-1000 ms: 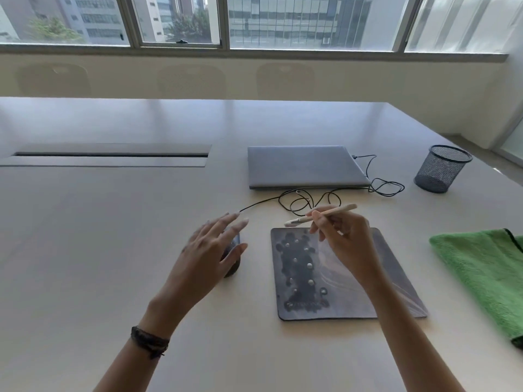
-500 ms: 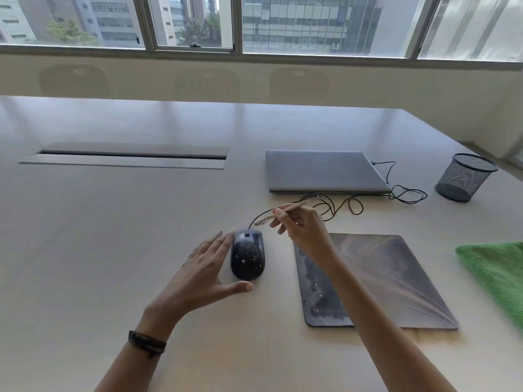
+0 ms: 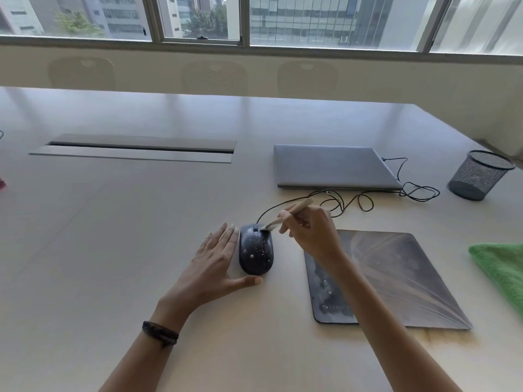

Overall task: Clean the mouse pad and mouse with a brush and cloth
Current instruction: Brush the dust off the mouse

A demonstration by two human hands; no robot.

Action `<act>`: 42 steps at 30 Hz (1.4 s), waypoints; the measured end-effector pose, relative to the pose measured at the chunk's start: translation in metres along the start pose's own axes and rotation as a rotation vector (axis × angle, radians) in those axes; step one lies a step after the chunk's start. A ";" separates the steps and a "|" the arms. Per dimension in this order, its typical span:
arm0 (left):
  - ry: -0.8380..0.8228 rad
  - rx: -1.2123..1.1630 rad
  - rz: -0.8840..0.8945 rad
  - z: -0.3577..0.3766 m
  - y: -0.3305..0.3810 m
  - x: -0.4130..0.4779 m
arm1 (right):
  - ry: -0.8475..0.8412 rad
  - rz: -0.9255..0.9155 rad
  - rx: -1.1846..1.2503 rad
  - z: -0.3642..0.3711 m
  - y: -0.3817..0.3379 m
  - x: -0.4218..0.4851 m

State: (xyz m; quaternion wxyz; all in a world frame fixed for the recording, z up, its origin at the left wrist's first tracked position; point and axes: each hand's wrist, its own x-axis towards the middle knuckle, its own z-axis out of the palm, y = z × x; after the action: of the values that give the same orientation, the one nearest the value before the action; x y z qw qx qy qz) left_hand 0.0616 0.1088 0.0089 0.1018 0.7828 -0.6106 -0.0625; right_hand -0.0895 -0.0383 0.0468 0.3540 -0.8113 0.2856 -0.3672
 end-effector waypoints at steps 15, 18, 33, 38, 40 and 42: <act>0.007 -0.021 -0.002 0.002 -0.002 0.001 | -0.030 -0.121 0.114 -0.006 -0.012 -0.008; 0.006 -0.013 -0.004 0.002 -0.002 0.001 | -0.105 -0.125 0.053 -0.004 -0.011 -0.008; 0.018 -0.049 0.002 0.005 -0.004 0.001 | 0.034 -0.073 0.082 -0.011 -0.009 -0.009; 0.016 -0.055 0.010 0.005 -0.003 0.001 | 0.019 -0.034 0.013 -0.009 -0.008 -0.003; 0.014 -0.053 0.014 0.004 -0.002 0.000 | -0.026 -0.007 -0.001 -0.007 -0.007 -0.003; 0.017 -0.055 0.016 0.003 -0.002 0.001 | -0.031 -0.002 0.001 -0.007 -0.006 -0.005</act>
State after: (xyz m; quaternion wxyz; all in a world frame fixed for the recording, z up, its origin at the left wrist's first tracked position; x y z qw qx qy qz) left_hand 0.0632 0.1083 0.0050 0.1289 0.7754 -0.6140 -0.0717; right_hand -0.0967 -0.0340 0.0528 0.3584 -0.8170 0.2792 -0.3551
